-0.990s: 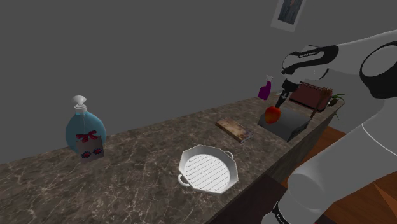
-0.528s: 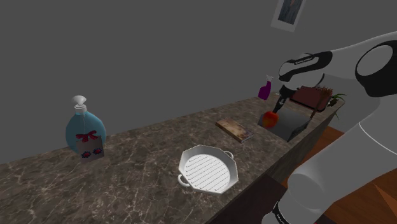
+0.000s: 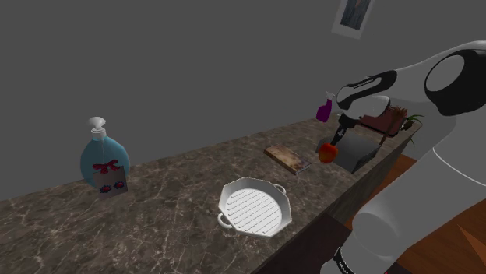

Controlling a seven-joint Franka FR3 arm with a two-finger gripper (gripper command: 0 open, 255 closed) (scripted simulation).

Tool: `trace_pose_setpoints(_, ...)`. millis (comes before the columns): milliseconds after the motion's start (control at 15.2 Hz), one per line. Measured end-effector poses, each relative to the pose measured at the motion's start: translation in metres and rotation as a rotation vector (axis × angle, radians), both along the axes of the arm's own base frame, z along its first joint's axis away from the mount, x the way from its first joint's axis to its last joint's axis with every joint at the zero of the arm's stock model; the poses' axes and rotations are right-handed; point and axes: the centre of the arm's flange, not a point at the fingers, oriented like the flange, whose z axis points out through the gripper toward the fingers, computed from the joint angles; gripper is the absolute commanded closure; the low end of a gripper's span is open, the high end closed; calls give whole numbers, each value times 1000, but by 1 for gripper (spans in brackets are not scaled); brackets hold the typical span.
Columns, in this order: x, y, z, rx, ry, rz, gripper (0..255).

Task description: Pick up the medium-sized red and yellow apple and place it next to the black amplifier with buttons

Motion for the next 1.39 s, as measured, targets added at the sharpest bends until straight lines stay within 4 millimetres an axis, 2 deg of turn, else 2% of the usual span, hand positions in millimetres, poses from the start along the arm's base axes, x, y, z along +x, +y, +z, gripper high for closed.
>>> trace_pose_setpoints(198, 0, 0, -8, 0, 0, 0, 255)
trace_pose_setpoints(528, 0, 0, -10, 0, 0, 0, 255)
trace_pose_setpoints(594, 0, 0, -10, 0, 0, 0, 0)
trace_pose_setpoints(990, 0, 0, -10, -1, 0, 0, 0)
trace_pose_setpoints(1254, -4, 2, 27, -1, -2, 0, 0)
trace_pose_setpoints(1386, -8, 2, 37, -1, -1, 0, 0)
